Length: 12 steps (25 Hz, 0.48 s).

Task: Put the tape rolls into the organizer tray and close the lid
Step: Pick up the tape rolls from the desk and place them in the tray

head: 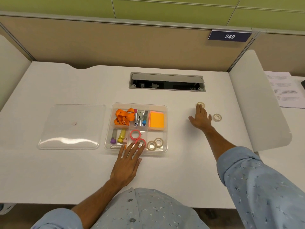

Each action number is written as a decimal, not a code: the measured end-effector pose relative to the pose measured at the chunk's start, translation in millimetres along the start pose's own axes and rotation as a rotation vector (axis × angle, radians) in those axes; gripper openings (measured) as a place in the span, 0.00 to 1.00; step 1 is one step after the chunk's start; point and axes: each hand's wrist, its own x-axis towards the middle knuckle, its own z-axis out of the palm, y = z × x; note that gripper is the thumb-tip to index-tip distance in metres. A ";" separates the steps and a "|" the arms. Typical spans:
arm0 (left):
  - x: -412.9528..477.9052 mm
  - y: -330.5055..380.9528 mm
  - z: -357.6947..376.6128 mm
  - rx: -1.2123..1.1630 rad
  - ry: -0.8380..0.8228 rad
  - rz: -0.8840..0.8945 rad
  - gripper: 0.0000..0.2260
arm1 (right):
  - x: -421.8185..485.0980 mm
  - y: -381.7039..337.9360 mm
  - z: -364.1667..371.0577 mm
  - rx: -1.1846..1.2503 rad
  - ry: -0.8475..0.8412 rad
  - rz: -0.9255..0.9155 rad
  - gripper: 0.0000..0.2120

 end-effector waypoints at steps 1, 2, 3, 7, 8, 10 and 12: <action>-0.1 1.0 0.7 0.005 -0.001 -0.004 0.28 | 2.6 -0.4 -0.5 -0.018 -0.018 -0.004 0.40; -0.4 1.1 1.8 0.010 0.000 -0.005 0.28 | 4.8 0.0 0.0 -0.034 -0.031 -0.007 0.40; -0.5 1.0 2.1 0.016 0.001 -0.006 0.28 | 5.9 0.4 1.1 -0.048 -0.037 -0.012 0.40; -0.1 1.2 0.2 0.016 0.012 -0.009 0.27 | 0.8 1.5 22.0 -0.083 0.095 -0.047 0.39; -0.1 1.4 0.4 0.014 0.015 -0.008 0.27 | -2.3 0.7 28.4 -0.095 0.141 -0.050 0.39; -0.2 1.6 -0.3 0.008 0.020 -0.004 0.27 | -11.2 -0.6 39.4 -0.109 0.216 -0.048 0.37; -0.4 1.1 -0.6 0.010 0.025 0.006 0.27 | -22.6 -0.5 49.2 -0.107 0.283 -0.062 0.32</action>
